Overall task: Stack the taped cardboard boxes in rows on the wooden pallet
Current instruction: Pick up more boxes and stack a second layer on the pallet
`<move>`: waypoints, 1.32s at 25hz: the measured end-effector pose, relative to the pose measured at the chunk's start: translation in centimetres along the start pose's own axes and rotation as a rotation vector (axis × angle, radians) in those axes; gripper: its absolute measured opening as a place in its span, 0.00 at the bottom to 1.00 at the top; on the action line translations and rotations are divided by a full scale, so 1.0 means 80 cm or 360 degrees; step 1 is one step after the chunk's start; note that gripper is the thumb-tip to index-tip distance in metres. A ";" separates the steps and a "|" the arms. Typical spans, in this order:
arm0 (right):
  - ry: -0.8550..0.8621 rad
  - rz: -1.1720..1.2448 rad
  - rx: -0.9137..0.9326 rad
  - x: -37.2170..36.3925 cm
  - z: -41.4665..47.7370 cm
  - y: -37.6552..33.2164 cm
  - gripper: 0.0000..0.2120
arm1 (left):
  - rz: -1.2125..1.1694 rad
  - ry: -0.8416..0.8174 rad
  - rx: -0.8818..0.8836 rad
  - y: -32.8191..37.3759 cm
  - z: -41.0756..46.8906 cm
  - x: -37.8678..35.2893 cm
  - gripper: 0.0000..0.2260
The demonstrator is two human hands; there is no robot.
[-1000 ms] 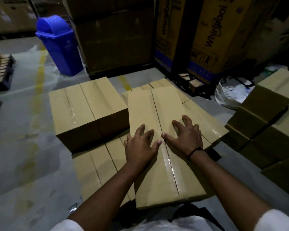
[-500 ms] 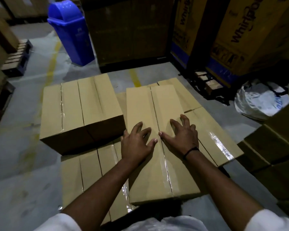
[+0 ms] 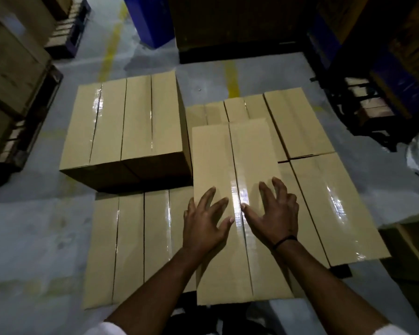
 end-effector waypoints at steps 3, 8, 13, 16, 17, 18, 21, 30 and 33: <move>-0.0038 -0.0014 0.0043 -0.029 0.020 0.009 0.39 | -0.0016 -0.0016 0.0043 -0.019 0.014 -0.024 0.27; -0.0138 -0.0002 0.0087 -0.094 0.104 0.010 0.41 | 0.0053 0.0028 0.0039 -0.055 0.093 -0.042 0.27; -0.0568 -0.0110 0.0141 -0.167 0.176 0.000 0.45 | 0.0099 -0.0176 0.0174 -0.111 0.195 -0.071 0.30; -0.0607 -0.0288 0.0264 -0.198 0.136 0.006 0.49 | 0.0282 -0.0117 0.0058 -0.133 0.241 -0.074 0.27; -0.0589 -0.0292 0.0336 -0.203 0.108 0.006 0.50 | 0.0342 -0.0092 0.0026 -0.141 0.256 -0.068 0.27; -0.0580 -0.0300 0.0408 -0.207 0.077 0.006 0.51 | 0.0408 -0.0074 -0.0002 -0.149 0.271 -0.062 0.27; -0.0549 -0.0326 0.0630 -0.216 0.006 0.003 0.52 | 0.0586 -0.0093 -0.0081 -0.176 0.322 -0.043 0.29; -0.0343 -0.0411 0.0799 -0.252 0.107 -0.045 0.46 | 0.0607 -0.0091 -0.0234 -0.209 0.381 -0.053 0.34; -0.0335 -0.0476 0.0750 -0.272 0.176 -0.072 0.45 | 0.0581 -0.0053 -0.0238 -0.213 0.385 -0.053 0.33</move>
Point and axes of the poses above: each hand's wrist, its own z-axis towards the middle knuckle, its own x-axis out of the back of the hand, y = z × x, the point moved 6 cm from there along z, towards the middle knuckle, and after that the axes turned 8 degrees about z, right-handed, at the moved point
